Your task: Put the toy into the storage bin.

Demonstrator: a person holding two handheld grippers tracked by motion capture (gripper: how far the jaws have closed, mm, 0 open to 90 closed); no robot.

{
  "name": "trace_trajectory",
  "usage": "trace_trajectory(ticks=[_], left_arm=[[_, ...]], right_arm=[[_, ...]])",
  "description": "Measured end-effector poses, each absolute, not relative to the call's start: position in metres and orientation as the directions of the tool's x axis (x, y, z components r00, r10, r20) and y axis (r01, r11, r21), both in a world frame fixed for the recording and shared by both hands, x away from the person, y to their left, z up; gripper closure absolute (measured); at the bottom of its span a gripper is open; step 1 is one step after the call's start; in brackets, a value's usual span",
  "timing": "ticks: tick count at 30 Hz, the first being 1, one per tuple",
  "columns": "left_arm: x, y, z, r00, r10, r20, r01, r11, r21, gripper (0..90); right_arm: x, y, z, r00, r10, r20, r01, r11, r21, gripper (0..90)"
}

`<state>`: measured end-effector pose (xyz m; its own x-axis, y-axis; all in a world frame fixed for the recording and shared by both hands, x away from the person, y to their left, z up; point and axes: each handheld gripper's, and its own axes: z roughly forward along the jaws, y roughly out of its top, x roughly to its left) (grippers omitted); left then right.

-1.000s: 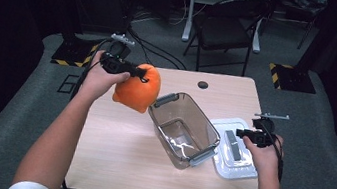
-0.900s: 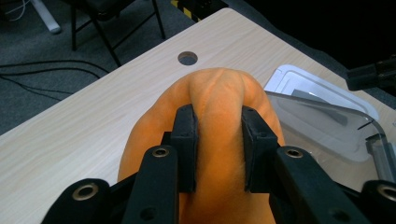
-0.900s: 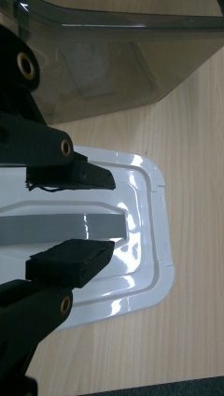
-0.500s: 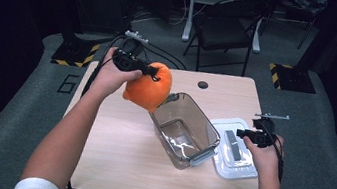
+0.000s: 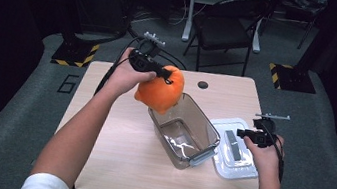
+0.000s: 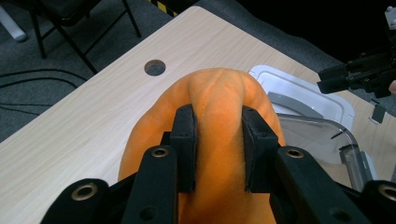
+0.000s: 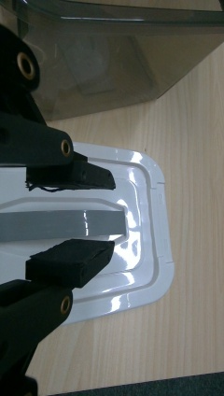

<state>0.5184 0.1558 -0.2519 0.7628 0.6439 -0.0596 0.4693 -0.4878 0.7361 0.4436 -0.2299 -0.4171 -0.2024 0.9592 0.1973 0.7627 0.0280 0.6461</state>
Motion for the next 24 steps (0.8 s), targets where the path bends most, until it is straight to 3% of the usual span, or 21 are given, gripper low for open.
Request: trace_trajectory(ticks=[24], left_arm=[[0.524, 0.112, -0.278, 0.798, 0.6, -0.059, 0.452, -0.532, 0.716, 69.6]], right_arm=[[0.444, -0.229, -0.419, -0.212, 0.956, 0.201, 0.765, 0.034, 0.643, 63.2]])
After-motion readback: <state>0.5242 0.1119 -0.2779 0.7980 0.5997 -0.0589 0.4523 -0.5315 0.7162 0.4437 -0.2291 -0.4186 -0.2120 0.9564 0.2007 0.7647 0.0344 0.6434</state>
